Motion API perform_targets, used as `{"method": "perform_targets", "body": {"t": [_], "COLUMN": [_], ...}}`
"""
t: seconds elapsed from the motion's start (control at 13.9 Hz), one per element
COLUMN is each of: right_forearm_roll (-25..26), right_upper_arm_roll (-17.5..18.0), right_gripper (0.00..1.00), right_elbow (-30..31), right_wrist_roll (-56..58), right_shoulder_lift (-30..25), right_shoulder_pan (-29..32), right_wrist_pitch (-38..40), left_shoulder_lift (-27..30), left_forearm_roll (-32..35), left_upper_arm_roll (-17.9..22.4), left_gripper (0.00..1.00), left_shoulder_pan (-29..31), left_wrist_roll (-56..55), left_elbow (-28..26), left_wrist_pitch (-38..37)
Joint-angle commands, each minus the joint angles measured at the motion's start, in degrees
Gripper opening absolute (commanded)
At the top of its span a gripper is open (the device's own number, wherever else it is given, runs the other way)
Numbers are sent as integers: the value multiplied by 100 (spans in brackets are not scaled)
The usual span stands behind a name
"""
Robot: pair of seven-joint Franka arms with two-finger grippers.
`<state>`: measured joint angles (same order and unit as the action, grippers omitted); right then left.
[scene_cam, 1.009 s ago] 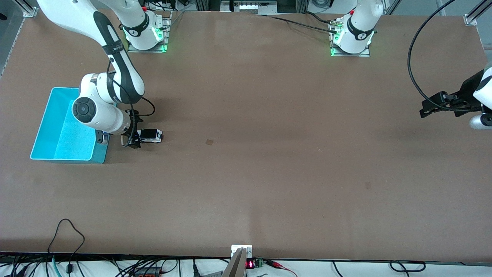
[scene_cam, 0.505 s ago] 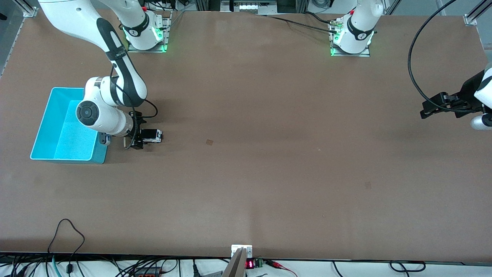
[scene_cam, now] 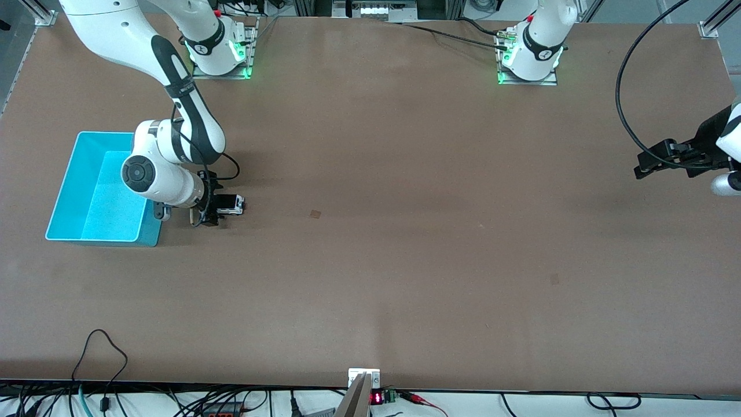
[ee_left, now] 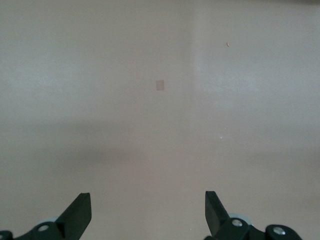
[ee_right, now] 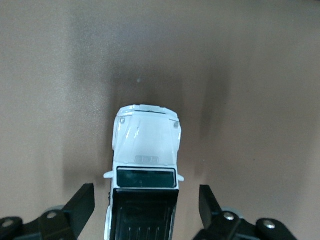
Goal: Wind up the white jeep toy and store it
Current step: 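Lift the jeep with the right gripper over the cyan box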
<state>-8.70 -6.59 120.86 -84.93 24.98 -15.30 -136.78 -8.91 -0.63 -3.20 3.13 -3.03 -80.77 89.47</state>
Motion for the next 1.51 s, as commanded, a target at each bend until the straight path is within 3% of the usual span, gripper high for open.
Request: {"method": "perform_targets", "body": {"t": [0.0,0.14,0.36,0.65,0.79,1.23,1.44], "right_forearm_roll": [-35,-35,-35,-35,-26,96,561], "right_upper_arm_roll": [18,35,35,35,35,27,27], "right_gripper": [44,17,1,0,0,0,0], "right_elbow": [-36,-36,-53,-71,-88,-370,-361], "right_wrist_roll": [283,520,530,757,1125,3188,4306], "right_shoulder_lift": [7,16,51,-1,-237,-1274,-1661], "right_shoulder_pan": [-26,-43,-35,-43,-26,588,835], "right_wrist_pitch": [2,11,11,37,413,1776,2102], "left_shoulder_lift": [56,56,56,65,65,65,65], "left_forearm_roll": [-148,-148,-148,-148,-157,-157,-157], "left_upper_arm_roll": [3,3,12,12,3,-6,-6], "left_gripper": [100,100,100,100,100,100,100], "left_shoulder_pan": [47,47,47,47,47,47,47], "left_wrist_roll": [74,74,74,74,74,74,74], "left_elbow": [-44,-44,-79,-70,-70,-79,-105], "left_wrist_pitch": [44,44,44,44,44,44,96]}}
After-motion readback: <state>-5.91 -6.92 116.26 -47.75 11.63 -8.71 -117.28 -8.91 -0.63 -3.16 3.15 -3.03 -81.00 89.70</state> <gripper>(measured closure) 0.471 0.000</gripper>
